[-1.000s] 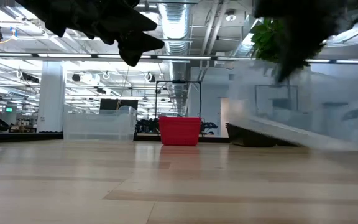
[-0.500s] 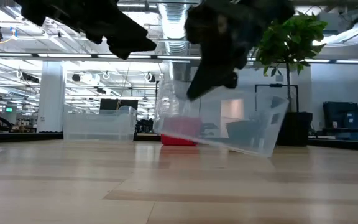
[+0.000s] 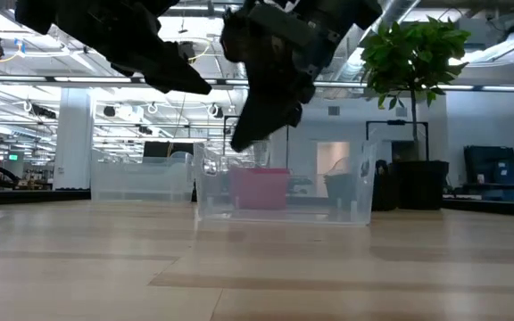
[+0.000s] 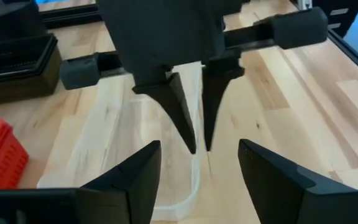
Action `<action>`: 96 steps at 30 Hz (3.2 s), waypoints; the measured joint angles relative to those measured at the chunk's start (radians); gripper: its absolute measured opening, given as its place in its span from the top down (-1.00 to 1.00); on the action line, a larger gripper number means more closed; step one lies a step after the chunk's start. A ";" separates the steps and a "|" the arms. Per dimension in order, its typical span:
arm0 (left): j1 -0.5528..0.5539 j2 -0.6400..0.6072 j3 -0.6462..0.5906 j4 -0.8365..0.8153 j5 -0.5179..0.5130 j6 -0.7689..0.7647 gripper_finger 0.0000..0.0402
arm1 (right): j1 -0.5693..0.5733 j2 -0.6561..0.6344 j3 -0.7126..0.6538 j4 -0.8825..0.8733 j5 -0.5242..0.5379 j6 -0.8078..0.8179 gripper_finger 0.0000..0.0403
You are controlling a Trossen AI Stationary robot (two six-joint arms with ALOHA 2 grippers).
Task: Stack baskets by color
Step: Stack the right transparent bin on the top transparent bin
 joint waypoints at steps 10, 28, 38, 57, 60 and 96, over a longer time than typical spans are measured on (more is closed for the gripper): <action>-0.001 0.014 0.000 0.033 0.016 0.024 -0.14 | 0.004 -0.160 -0.003 -0.108 0.000 -0.077 0.05; 0.031 0.439 0.396 -0.230 0.066 0.138 -0.15 | 0.163 -0.608 -0.444 -0.095 0.329 0.218 -0.02; 0.065 0.493 0.468 -0.394 0.072 0.091 -0.13 | 0.155 -0.606 -0.463 -0.063 0.343 0.220 -0.02; 0.029 0.449 0.469 -0.617 0.270 0.385 1.00 | 0.117 -0.604 -0.462 -0.046 0.340 0.152 0.01; -0.003 0.425 0.469 -0.740 0.314 0.477 1.00 | 0.118 -0.604 -0.462 -0.046 0.336 0.148 0.01; -0.008 0.156 0.572 -1.254 0.043 -0.650 -0.34 | 0.142 -0.603 -0.461 0.012 0.276 0.009 0.05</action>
